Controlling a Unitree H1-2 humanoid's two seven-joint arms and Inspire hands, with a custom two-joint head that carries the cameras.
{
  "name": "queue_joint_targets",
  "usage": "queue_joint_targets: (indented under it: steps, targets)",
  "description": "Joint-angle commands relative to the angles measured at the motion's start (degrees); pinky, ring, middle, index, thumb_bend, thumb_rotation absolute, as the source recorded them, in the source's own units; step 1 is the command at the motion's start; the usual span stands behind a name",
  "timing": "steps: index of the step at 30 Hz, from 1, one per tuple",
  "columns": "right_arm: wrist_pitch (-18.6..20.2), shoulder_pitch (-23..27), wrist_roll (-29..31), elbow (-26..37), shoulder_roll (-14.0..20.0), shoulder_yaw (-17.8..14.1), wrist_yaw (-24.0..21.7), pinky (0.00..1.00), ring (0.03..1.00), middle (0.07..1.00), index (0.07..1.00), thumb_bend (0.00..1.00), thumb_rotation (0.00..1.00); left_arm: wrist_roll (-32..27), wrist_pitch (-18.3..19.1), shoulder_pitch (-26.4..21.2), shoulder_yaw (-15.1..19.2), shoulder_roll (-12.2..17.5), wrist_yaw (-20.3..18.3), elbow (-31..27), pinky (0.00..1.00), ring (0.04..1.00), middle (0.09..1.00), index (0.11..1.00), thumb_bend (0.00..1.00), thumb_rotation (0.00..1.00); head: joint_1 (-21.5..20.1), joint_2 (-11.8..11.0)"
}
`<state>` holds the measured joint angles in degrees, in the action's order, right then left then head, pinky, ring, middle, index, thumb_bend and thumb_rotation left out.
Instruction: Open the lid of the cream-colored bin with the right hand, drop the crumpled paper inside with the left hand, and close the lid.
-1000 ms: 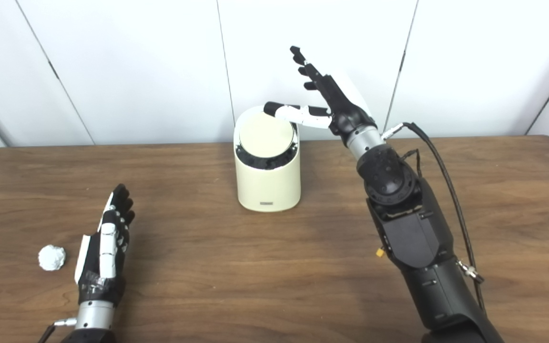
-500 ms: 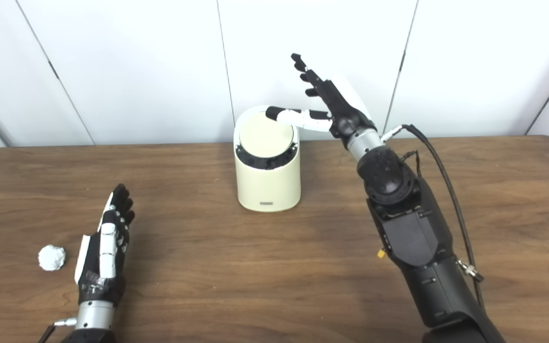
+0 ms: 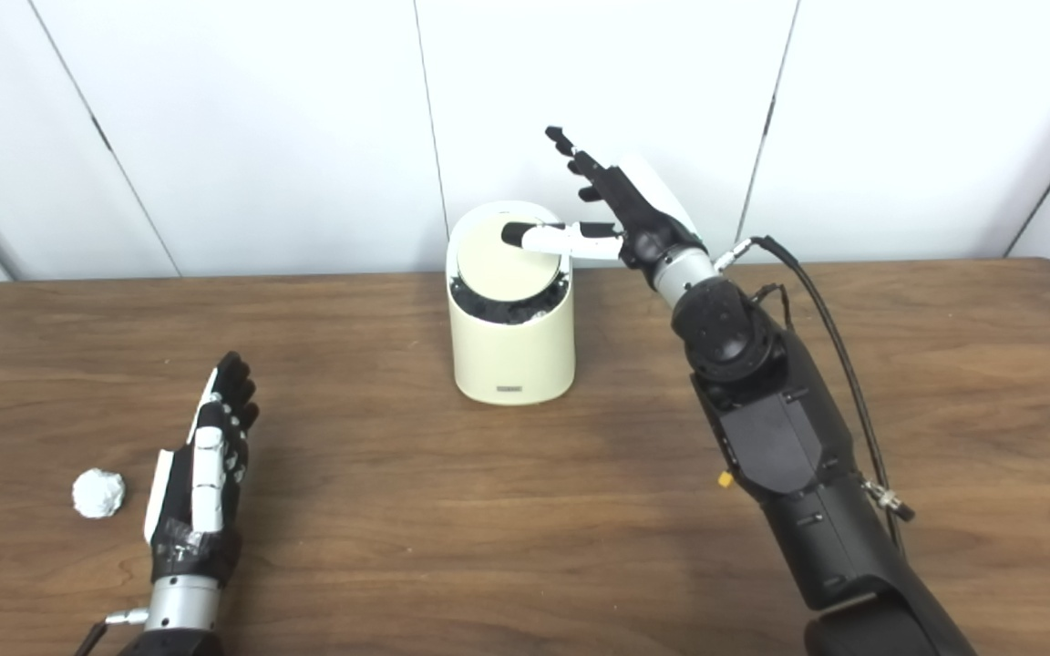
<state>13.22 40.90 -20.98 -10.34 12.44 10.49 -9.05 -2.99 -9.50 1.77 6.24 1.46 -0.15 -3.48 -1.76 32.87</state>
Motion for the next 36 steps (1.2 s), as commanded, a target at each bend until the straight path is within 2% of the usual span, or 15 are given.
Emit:
queue_joint_targets:
  steps: [1,16,23,29,36]
  targets:
    - [-1.2,3.6,-1.1,0.5,0.5,0.5,0.3,0.87,0.945,0.961,0.948,0.74,0.55,-0.4,-0.2,1.7,-0.9,-1.1,0.1,1.4,1.00,1.000,0.998,1.000,0.54,0.99,0.0,0.1]
    - [-2.2,6.0,-5.9,-3.2,0.7,4.0,0.9,0.85,0.922,0.945,0.940,0.76,0.50,-0.2,-0.2,1.7,-1.3,-1.3,0.1,1.2,1.00,1.000,0.997,1.000,0.55,0.99,0.3,0.6]
    - [-2.9,6.1,-7.5,-3.9,1.1,5.2,0.7,0.85,0.918,0.934,0.932,0.81,0.52,0.4,0.3,1.7,-1.6,-1.3,0.3,1.1,1.00,1.000,1.000,1.000,0.56,0.99,0.5,0.6]
    - [-3.6,6.0,-7.8,-4.7,1.2,5.2,0.9,0.85,0.913,0.928,0.931,0.78,0.51,0.3,0.0,1.7,-1.6,-1.5,0.4,1.2,1.00,1.000,0.996,1.000,0.56,0.99,0.6,0.7]
    - [-3.8,5.8,-8.3,-5.3,1.4,5.3,0.8,0.84,0.912,0.928,0.930,0.75,0.44,0.0,-0.1,1.8,-1.6,-1.6,0.3,1.0,1.00,1.000,0.996,1.000,0.56,0.98,0.7,1.0]
